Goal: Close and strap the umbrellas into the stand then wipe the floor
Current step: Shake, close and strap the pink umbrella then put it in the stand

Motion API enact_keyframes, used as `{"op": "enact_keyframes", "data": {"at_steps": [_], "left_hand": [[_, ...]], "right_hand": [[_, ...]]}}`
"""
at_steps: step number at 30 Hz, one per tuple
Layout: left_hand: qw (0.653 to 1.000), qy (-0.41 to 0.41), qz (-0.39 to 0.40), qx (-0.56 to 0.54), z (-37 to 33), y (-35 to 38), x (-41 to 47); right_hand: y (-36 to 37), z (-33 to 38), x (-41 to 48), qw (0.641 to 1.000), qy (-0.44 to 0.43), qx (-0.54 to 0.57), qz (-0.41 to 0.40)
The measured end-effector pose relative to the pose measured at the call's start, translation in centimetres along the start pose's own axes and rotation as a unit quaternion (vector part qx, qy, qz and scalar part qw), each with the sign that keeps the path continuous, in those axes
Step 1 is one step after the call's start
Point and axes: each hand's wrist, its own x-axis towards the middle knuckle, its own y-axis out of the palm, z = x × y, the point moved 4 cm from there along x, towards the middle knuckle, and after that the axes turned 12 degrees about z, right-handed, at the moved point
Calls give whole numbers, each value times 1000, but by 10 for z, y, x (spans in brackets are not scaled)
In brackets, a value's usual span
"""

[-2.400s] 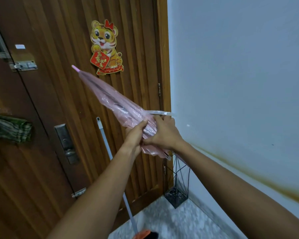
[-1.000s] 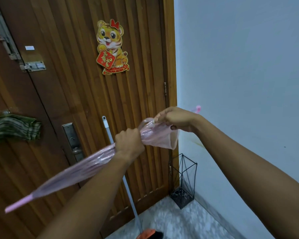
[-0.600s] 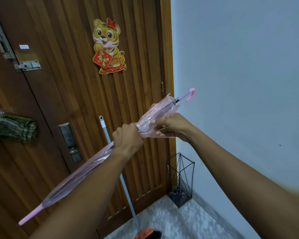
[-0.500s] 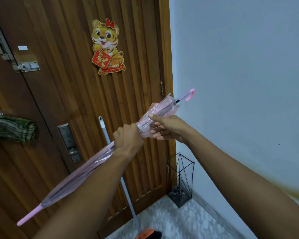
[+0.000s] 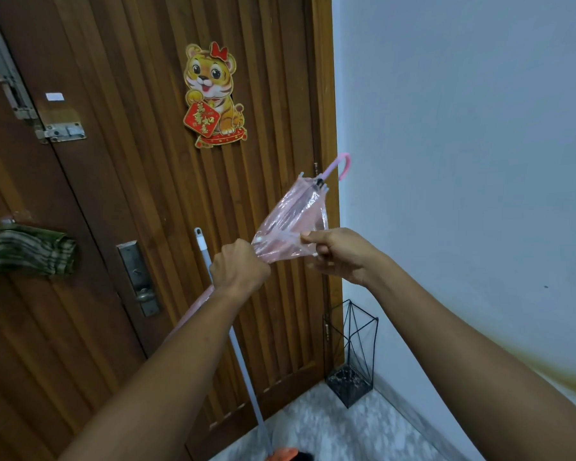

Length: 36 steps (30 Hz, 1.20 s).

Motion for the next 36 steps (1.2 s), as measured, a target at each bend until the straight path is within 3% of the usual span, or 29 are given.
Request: {"op": "enact_keyframes", "data": {"at_steps": [2, 4, 7, 11, 16, 20, 22, 26, 31, 36], "left_hand": [[1000, -13, 5, -18, 4, 0, 4], [1000, -21, 2, -22, 7, -2, 7], [999, -33, -4, -27, 8, -3, 8], [997, -39, 6, -70, 3, -4, 5], [988, -55, 25, -143, -3, -11, 4], [976, -55, 67, -199, -5, -9, 6], [952, -50, 119, -277, -5, -4, 6], [865, -11, 232, -445, -14, 2, -2], [738, 59, 385, -551, -27, 5, -20], [676, 115, 430, -587, -41, 0, -27]], "right_hand": [[-3, 1, -1, 992, -12, -128, -12], [-6, 4, 0, 984, -37, -173, -25], [-9, 5, 1, 990, -57, -128, -19], [-2, -1, 2, 999, -19, -16, 31], [-1, -4, -2, 999, 2, -18, 47], [-3, -1, -1, 997, -42, -60, 23], [-7, 0, -1, 996, -58, -72, -4], [-17, 0, -1, 990, -64, -111, -58], [-13, 9, -2, 993, -81, -88, 17], [-4, 26, -7, 990, -79, -25, 117]]}}
